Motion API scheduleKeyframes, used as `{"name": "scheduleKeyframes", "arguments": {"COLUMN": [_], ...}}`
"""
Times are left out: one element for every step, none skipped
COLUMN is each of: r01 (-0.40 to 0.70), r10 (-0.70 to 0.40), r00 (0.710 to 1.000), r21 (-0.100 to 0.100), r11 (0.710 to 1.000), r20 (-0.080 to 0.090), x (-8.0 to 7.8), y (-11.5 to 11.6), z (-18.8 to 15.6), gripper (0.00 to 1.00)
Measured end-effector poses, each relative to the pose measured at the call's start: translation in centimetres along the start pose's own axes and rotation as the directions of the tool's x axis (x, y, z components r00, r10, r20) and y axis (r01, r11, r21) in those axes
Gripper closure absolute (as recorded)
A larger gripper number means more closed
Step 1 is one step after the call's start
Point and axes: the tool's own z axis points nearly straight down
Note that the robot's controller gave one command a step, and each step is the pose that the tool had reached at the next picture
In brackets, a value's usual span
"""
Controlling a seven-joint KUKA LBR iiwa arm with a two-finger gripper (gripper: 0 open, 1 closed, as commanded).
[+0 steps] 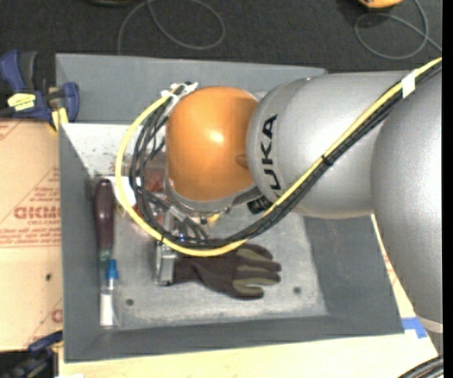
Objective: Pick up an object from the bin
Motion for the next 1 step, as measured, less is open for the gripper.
{"name": "scheduleKeyframes", "arguments": {"r01": [-0.004], "r10": [0.004], "r00": [1.000], "r21": [-0.002], "r11": [1.000], "r20": [0.007], "x": [-0.16], "y": [-0.09], "z": [-0.44], "gripper": [0.00]}}
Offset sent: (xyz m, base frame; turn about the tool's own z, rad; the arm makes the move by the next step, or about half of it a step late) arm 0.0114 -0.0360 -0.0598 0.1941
